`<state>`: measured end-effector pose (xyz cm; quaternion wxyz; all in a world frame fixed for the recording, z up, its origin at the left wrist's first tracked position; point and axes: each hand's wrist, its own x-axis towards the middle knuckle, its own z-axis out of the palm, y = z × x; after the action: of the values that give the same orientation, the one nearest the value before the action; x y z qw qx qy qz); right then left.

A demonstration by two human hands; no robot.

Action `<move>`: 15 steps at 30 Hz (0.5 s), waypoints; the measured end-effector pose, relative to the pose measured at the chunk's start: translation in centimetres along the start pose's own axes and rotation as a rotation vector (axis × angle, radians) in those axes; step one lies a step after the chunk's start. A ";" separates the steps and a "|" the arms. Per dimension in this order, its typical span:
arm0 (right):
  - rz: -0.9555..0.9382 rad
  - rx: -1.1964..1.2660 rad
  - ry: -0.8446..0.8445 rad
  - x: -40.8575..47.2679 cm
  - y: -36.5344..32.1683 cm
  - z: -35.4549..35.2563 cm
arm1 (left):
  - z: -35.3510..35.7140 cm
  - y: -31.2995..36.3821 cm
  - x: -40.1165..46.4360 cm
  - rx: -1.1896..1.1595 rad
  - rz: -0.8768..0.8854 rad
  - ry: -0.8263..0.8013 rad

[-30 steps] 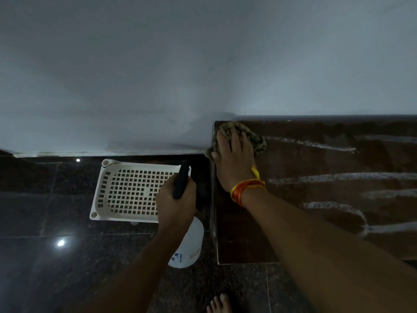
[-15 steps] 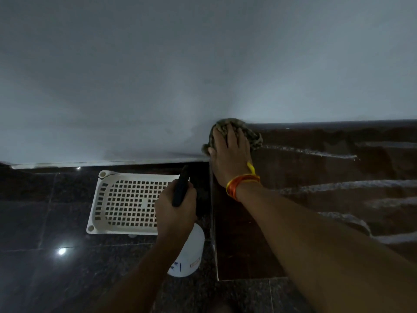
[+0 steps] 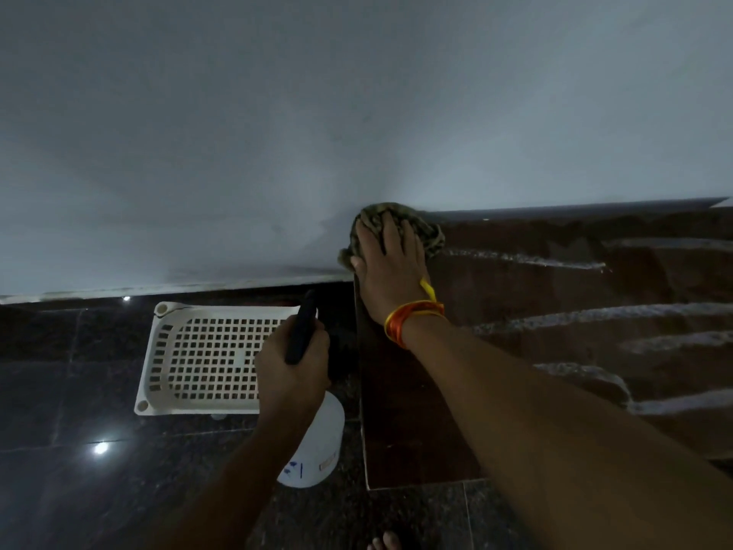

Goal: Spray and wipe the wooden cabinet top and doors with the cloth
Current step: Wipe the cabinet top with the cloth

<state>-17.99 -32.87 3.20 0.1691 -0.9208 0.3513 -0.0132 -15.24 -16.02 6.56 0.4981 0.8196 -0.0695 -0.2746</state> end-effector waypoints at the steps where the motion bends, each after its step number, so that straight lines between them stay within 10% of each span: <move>1: -0.006 -0.004 0.002 -0.5 0.5 0.0 | -0.1 0.1 -0.1 0.005 0.002 0.003; 15: 0.067 -0.101 -0.003 -7.3 6.0 -0.7 | -0.2 1.6 -3.2 0.017 -0.021 0.021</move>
<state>-27.43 -32.50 2.68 0.1234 -0.9158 0.3820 0.0116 -17.56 -15.42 9.19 0.4890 0.8271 -0.0579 -0.2708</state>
